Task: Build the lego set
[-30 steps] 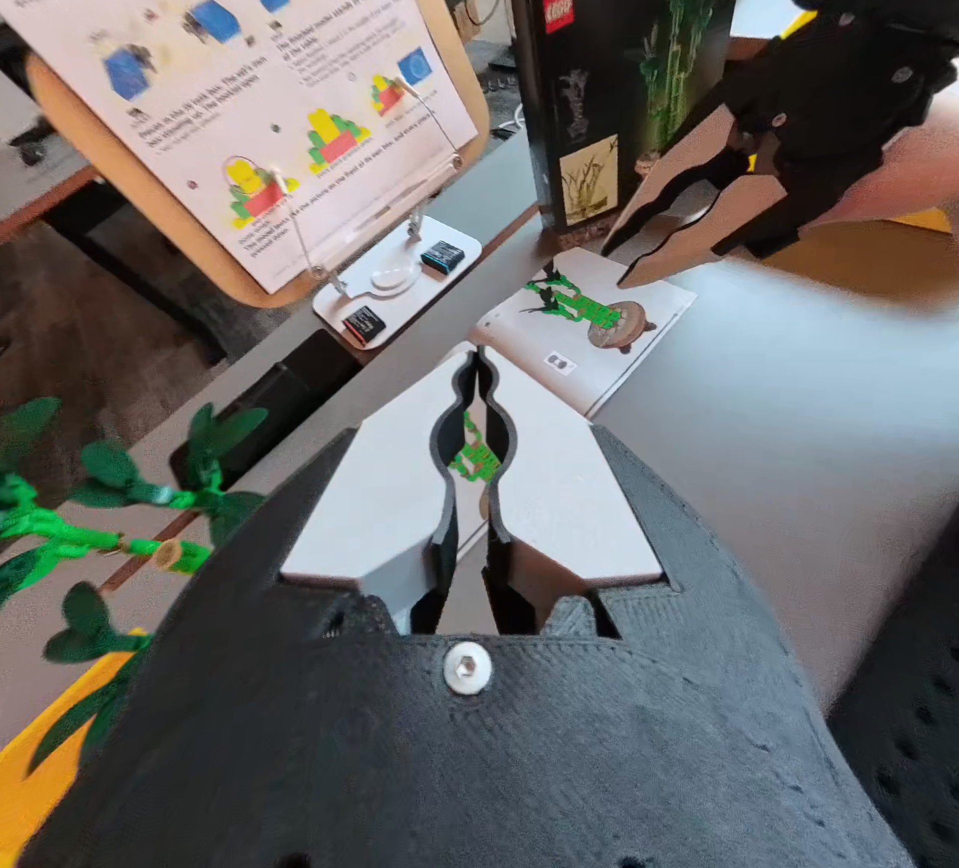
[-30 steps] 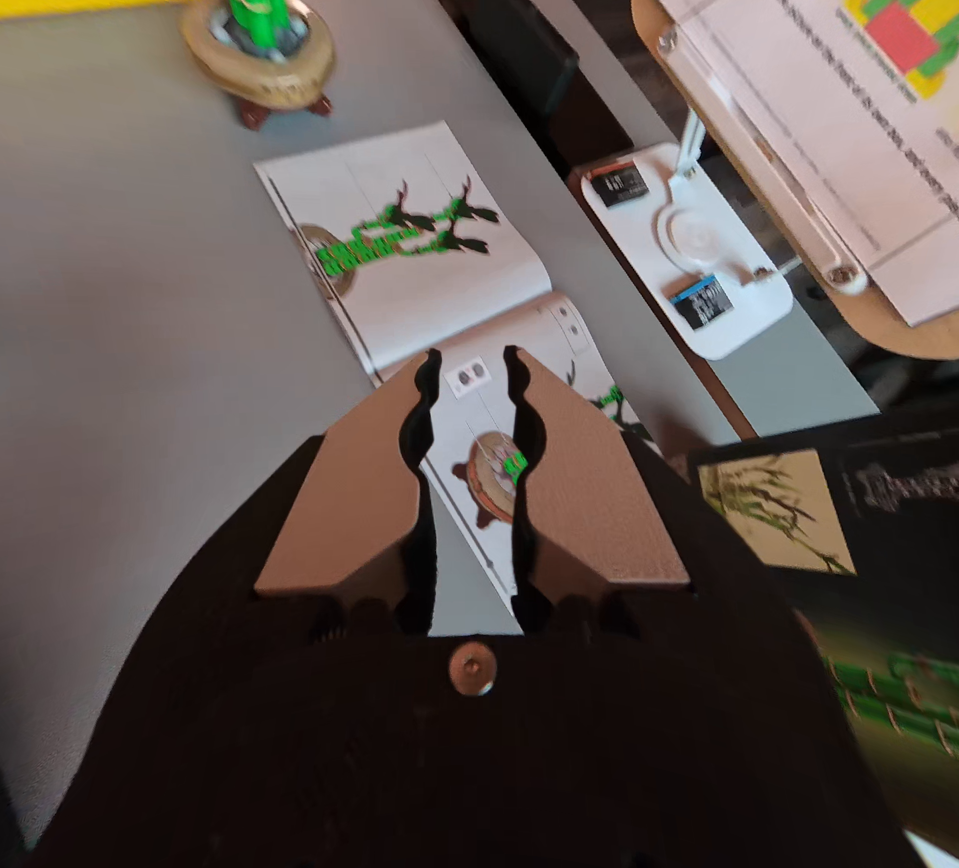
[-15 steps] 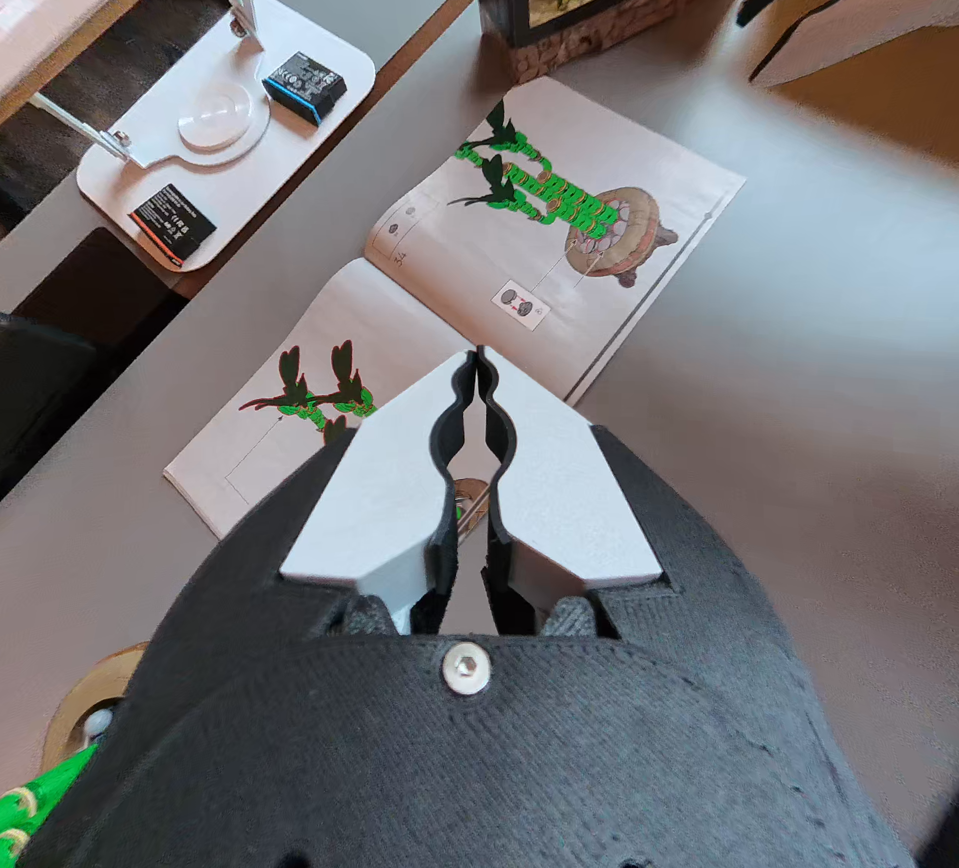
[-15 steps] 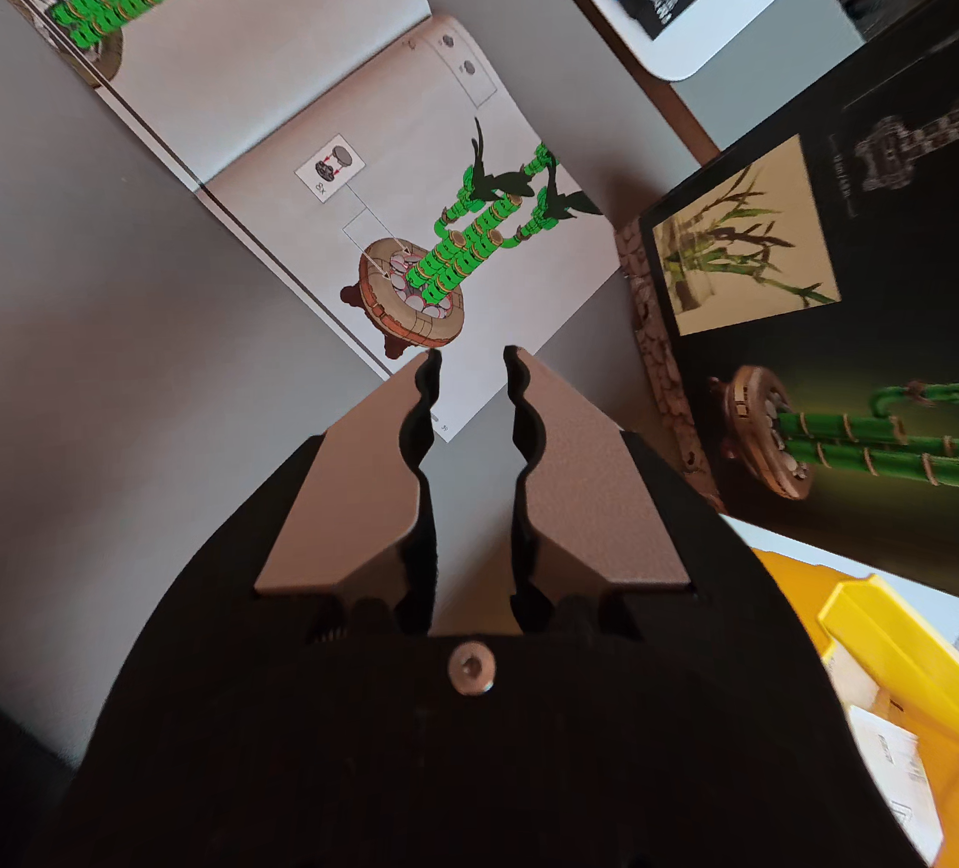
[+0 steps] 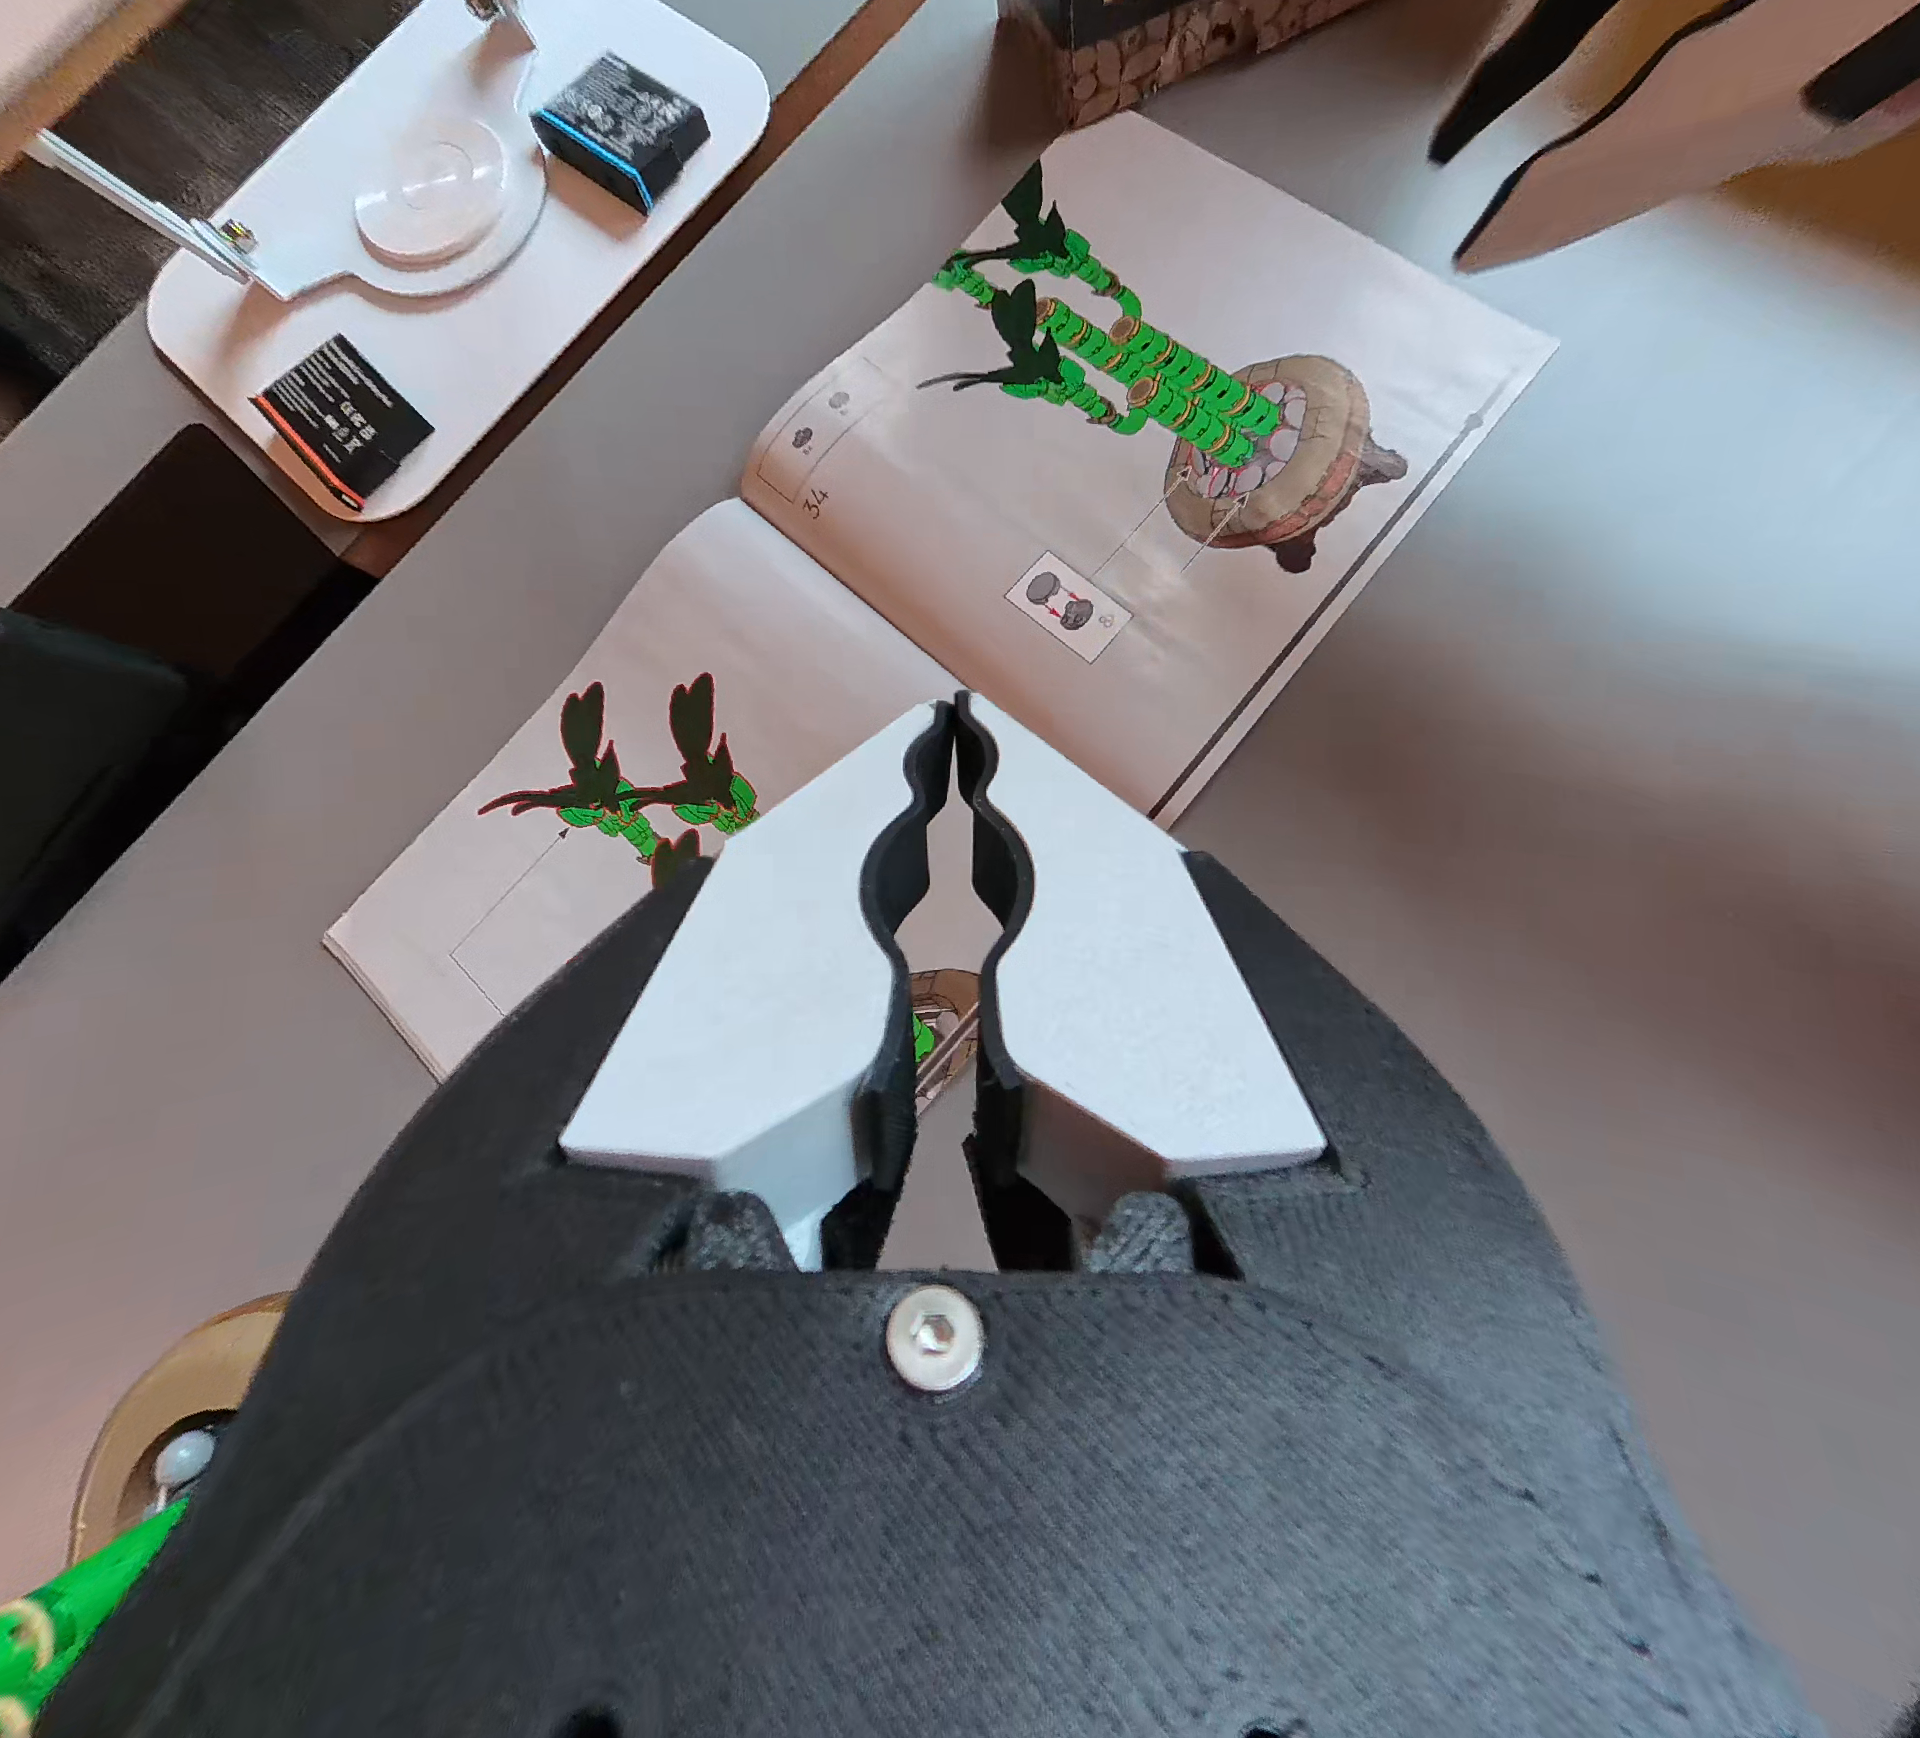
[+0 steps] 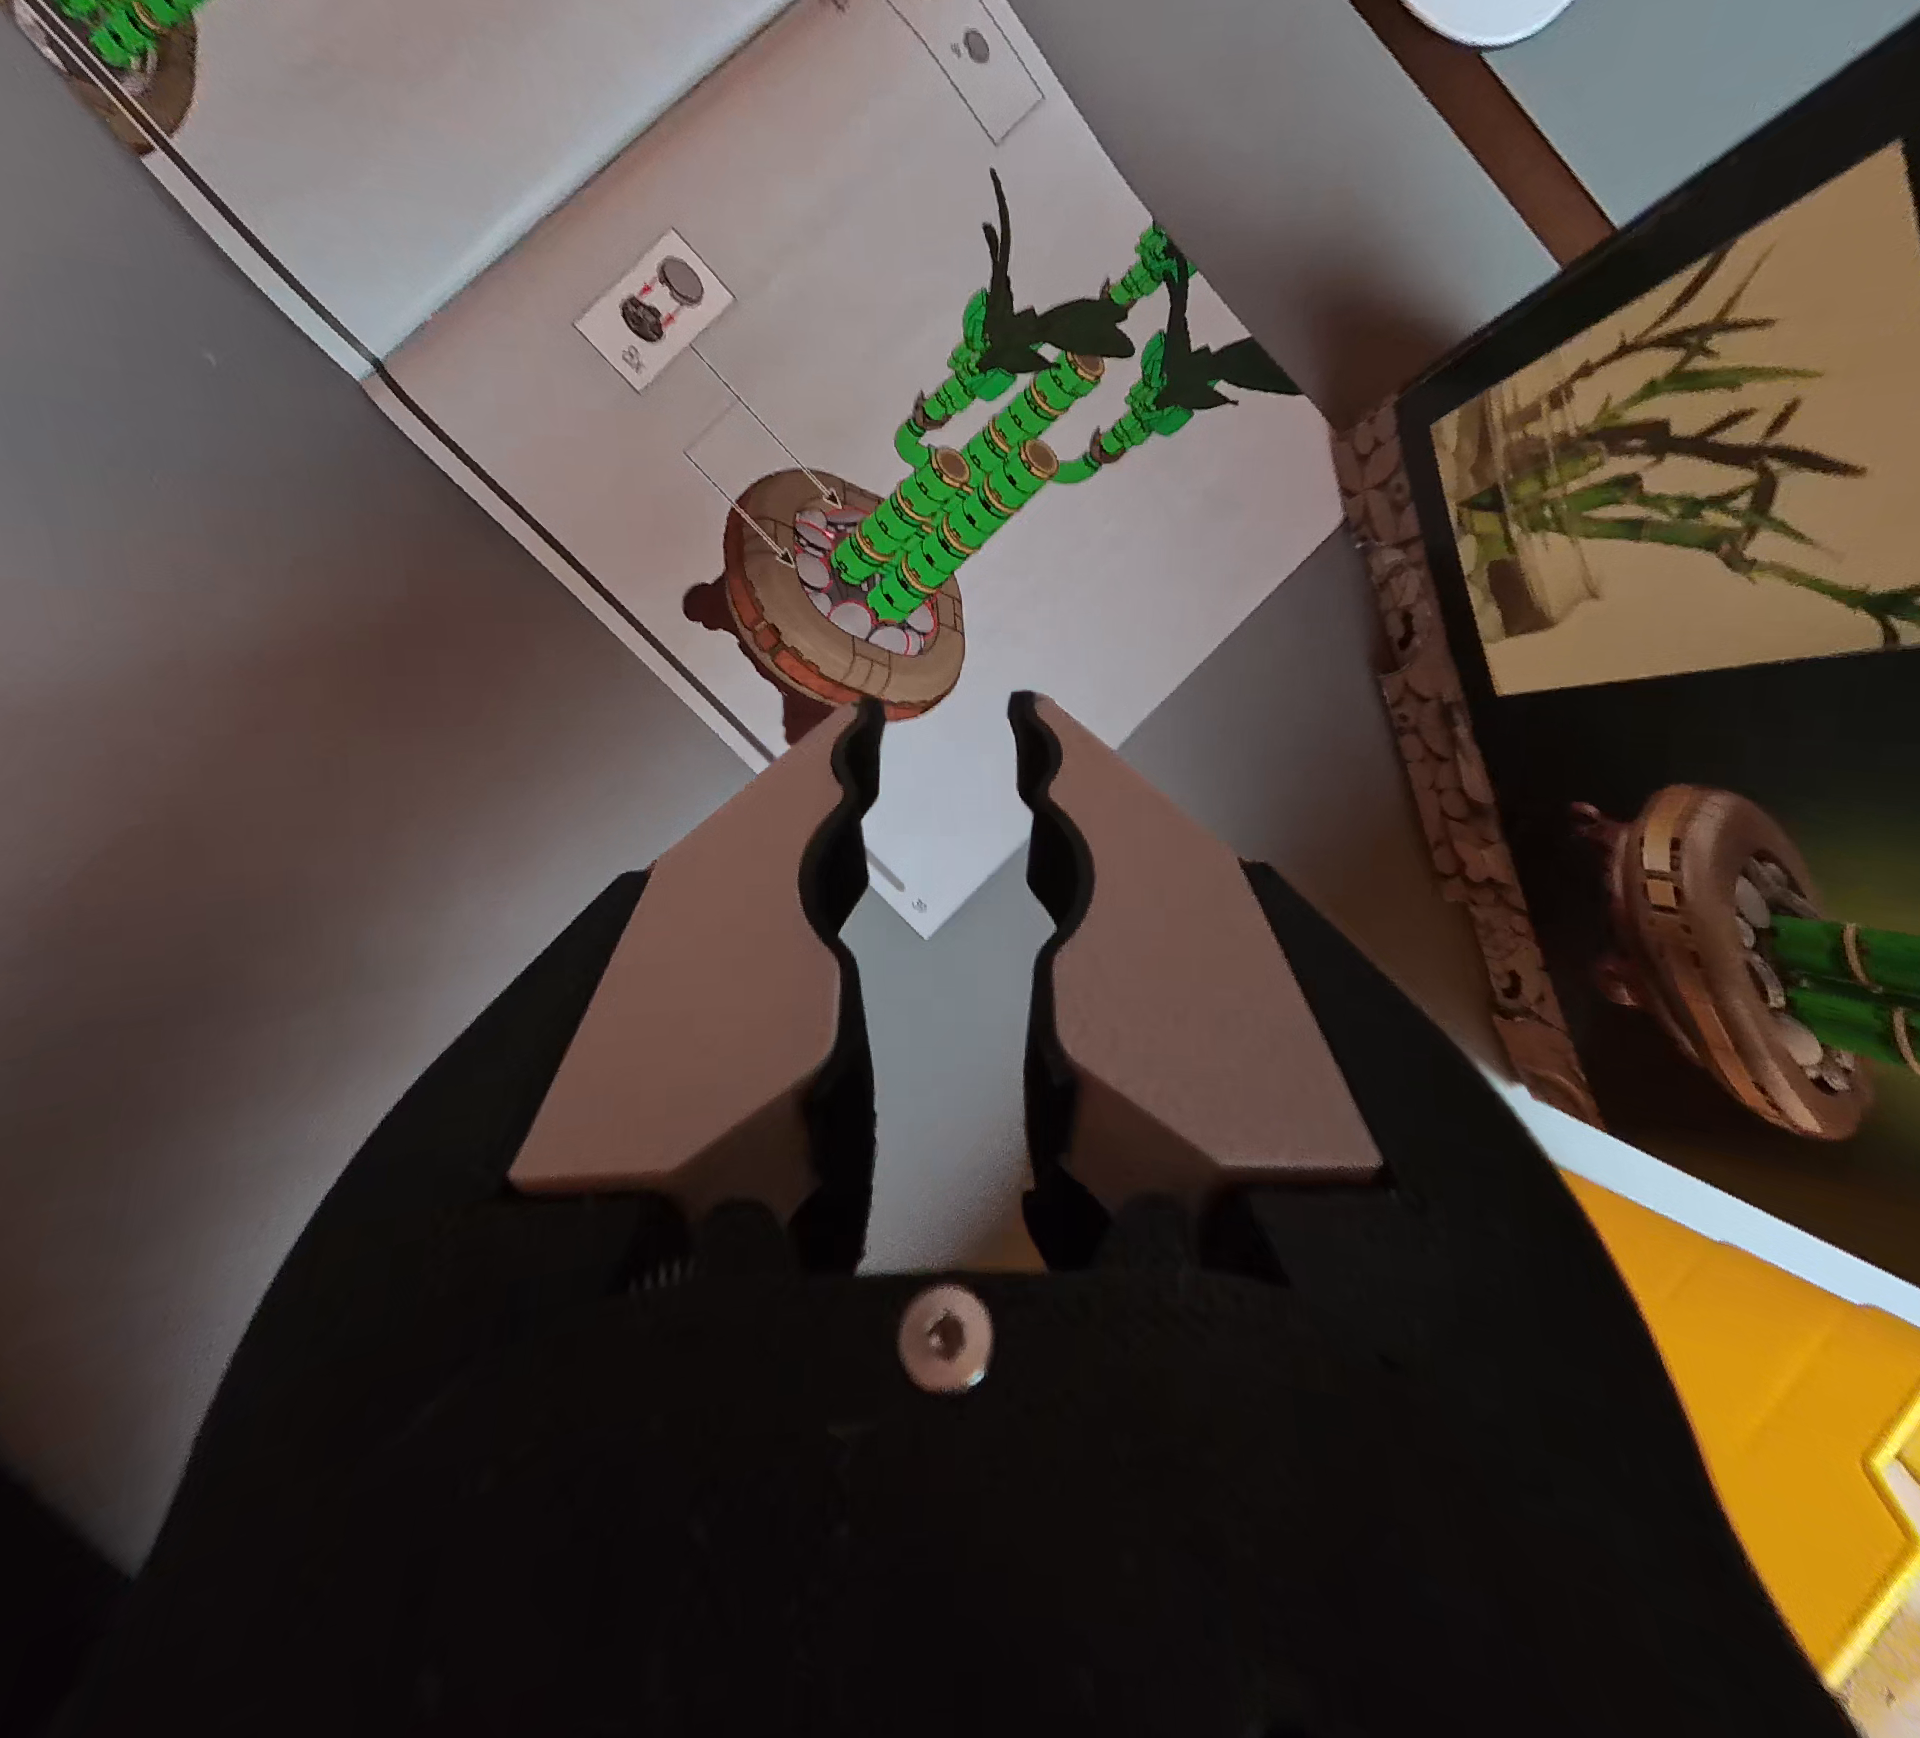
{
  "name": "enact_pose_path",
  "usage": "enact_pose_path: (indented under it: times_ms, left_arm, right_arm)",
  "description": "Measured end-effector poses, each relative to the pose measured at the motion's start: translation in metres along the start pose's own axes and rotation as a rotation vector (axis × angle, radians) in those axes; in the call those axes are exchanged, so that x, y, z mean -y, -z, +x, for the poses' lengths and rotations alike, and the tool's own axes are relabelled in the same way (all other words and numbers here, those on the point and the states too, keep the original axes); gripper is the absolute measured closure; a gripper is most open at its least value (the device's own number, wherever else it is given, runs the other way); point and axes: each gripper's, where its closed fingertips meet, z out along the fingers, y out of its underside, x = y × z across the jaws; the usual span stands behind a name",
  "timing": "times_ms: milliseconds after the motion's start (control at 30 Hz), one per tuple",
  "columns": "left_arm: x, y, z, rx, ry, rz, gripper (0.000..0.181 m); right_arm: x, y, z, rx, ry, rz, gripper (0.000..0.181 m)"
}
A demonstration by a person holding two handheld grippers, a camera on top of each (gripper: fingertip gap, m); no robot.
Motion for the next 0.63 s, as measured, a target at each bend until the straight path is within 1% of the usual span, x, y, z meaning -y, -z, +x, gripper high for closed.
enact_pose_path:
  times_ms: [33, 100, 133, 167, 200, 267, 300, 333, 367, 433, 467, 500, 533, 567, 633]
  left_arm:
    - [0.004, 0.004, 0.001, 0.0, 0.002, 0.013, 0.181]
    - [0.02, 0.023, 0.001, 0.013, 0.0, 0.071, 0.181]
    - [0.033, 0.039, -0.002, 0.04, -0.001, 0.135, 0.181]
    - [0.048, 0.062, -0.008, 0.085, 0.001, 0.219, 0.181]
    - [0.062, 0.091, -0.018, 0.149, 0.006, 0.313, 0.181]
    - [0.083, 0.168, -0.042, 0.325, 0.034, 0.516, 0.181]
    - [0.086, 0.212, -0.054, 0.424, 0.052, 0.621, 0.181]
    - [0.083, 0.258, -0.063, 0.523, 0.069, 0.72, 0.181]
    - [0.075, 0.304, -0.072, 0.623, 0.09, 0.811, 0.181]
    - [0.048, 0.386, -0.085, 0.804, 0.147, 0.955, 0.181]
    - [0.031, 0.417, -0.092, 0.876, 0.179, 0.993, 0.181]
    - [0.015, 0.439, -0.098, 0.927, 0.205, 1.0, 0.181]
    - [0.001, 0.451, -0.105, 0.955, 0.217, 0.972, 0.181]
    - [-0.013, 0.454, -0.112, 0.965, 0.219, 0.909, 0.181]
    - [-0.05, 0.44, -0.134, 0.954, 0.227, 0.694, 0.181]
  right_arm:
    - [0.004, 0.0, -0.003, 0.008, 0.003, 0.013, 0.155]
    - [0.014, -0.001, -0.009, 0.015, 0.025, 0.042, 0.155]
    - [0.018, -0.001, -0.011, 0.014, 0.037, 0.054, 0.155]
    - [0.021, -0.001, -0.014, 0.013, 0.048, 0.063, 0.156]
    - [0.024, -0.002, -0.015, 0.009, 0.058, 0.071, 0.156]
    - [0.029, -0.001, -0.018, 0.005, 0.076, 0.083, 0.156]
    - [0.031, -0.001, -0.02, 0.006, 0.081, 0.088, 0.156]
    - [0.032, 0.0, -0.021, 0.008, 0.084, 0.093, 0.156]
    - [0.034, 0.0, -0.022, 0.011, 0.086, 0.097, 0.156]
    - [0.036, 0.001, -0.025, 0.012, 0.094, 0.1, 0.156]
    - [0.037, 0.001, -0.026, 0.014, 0.1, 0.1, 0.156]
    - [0.038, 0.001, -0.028, 0.017, 0.105, 0.099, 0.155]
    - [0.04, 0.0, -0.031, 0.025, 0.111, 0.1, 0.155]
    - [0.043, 0.0, -0.036, 0.04, 0.117, 0.105, 0.155]
    - [0.052, 0.002, -0.05, 0.084, 0.135, 0.128, 0.155]
